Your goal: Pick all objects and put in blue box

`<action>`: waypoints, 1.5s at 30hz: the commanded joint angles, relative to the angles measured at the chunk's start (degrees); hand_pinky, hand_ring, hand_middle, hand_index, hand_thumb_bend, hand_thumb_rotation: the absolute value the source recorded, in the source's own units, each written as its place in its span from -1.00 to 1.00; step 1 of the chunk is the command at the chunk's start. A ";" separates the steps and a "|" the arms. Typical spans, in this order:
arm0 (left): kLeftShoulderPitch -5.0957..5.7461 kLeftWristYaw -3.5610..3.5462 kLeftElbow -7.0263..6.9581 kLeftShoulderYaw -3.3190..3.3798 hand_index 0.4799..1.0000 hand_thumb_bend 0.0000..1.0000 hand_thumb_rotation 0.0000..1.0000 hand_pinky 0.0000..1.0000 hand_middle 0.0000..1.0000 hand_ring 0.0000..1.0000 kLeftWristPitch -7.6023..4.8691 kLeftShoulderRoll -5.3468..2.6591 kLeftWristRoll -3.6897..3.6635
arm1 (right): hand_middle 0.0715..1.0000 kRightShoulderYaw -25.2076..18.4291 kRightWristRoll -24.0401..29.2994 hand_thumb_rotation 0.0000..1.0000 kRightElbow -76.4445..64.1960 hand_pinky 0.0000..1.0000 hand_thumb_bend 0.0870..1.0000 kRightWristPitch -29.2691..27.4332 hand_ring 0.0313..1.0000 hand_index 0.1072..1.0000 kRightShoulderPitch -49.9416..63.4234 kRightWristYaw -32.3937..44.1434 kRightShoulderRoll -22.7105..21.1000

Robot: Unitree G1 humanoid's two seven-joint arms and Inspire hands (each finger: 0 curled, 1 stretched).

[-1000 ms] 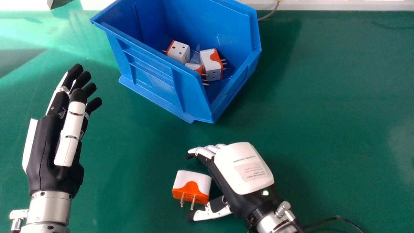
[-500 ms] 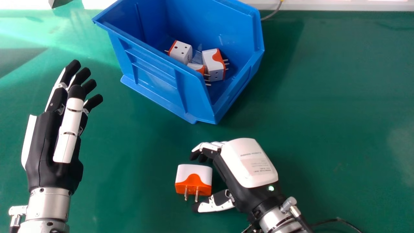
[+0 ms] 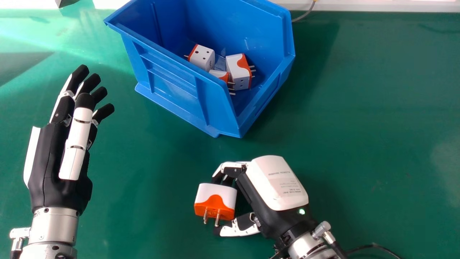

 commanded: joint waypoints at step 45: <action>1.36 0.66 -2.74 -0.11 0.62 -0.01 0.45 0.70 0.83 0.80 0.71 -0.66 -0.33 | -0.18 -6.18 2.14 -1.00 -30.08 -0.53 -0.08 4.54 -0.29 -0.10 14.83 11.51 -3.76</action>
